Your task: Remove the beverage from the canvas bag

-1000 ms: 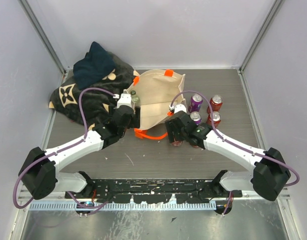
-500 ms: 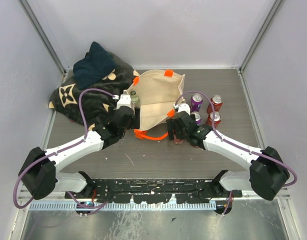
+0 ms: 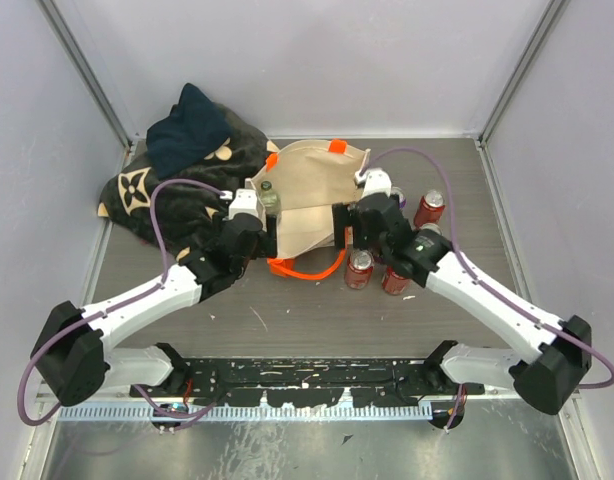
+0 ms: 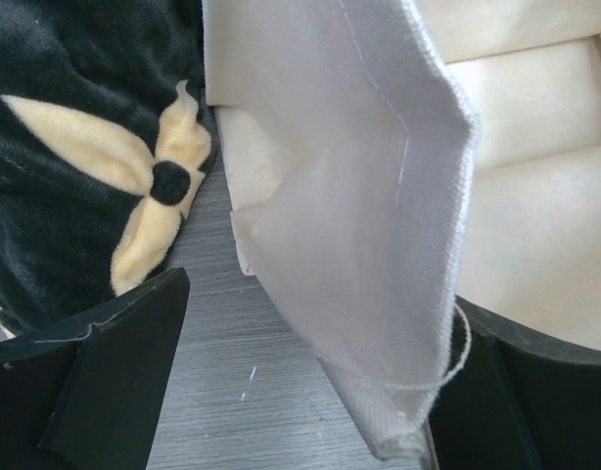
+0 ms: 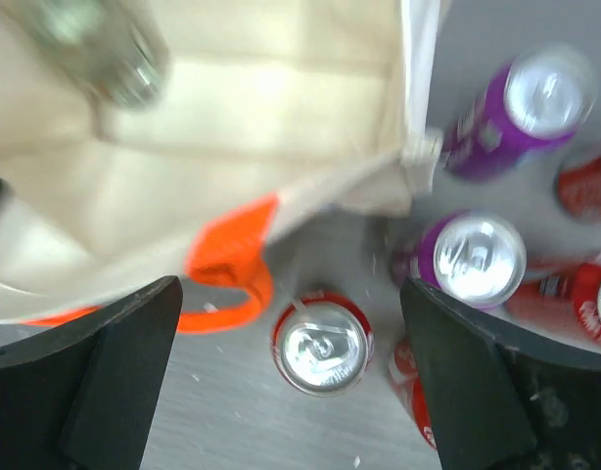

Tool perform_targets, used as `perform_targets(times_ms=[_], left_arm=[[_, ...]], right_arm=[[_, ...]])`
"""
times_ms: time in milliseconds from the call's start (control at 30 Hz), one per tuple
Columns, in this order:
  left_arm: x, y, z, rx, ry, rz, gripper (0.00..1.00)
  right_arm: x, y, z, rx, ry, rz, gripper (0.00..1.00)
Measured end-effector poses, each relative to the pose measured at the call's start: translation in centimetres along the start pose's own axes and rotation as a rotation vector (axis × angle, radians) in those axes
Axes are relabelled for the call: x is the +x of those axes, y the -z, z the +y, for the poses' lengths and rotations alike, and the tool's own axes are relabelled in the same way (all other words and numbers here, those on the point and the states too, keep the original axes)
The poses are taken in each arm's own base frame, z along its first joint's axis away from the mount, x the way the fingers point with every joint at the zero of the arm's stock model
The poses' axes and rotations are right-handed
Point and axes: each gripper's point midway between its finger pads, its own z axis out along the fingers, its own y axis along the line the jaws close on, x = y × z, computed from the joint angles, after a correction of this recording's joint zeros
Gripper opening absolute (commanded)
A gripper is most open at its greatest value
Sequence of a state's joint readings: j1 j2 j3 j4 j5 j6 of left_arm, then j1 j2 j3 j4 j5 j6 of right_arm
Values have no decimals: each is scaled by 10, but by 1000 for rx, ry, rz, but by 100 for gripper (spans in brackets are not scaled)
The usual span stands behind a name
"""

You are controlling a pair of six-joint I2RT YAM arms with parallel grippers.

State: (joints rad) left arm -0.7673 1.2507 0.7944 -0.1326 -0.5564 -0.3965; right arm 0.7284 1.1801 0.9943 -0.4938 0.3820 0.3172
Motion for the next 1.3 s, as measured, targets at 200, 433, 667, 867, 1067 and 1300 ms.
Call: perform_targets(times_ms=[200, 433, 667, 867, 1067, 1300], left_arm=[[-7, 6, 0, 9, 36, -21, 98], [-8, 8, 3, 1, 57, -30, 98], [-8, 11, 10, -31, 72, -31, 98], [-12, 15, 15, -56, 107, -45, 98], [-10, 15, 17, -65, 112, -37, 98], [-6, 14, 17, -72, 106, -22, 98]], right_arm=[[-102, 54, 19, -106, -52, -244, 62], [-134, 40, 58, -239, -18, -290, 63], [-100, -40, 108, -345, 90, -160, 64], [-95, -83, 132, -385, 139, -141, 78], [-108, -112, 155, -422, 160, -180, 84], [-89, -160, 171, -428, 180, -147, 84]])
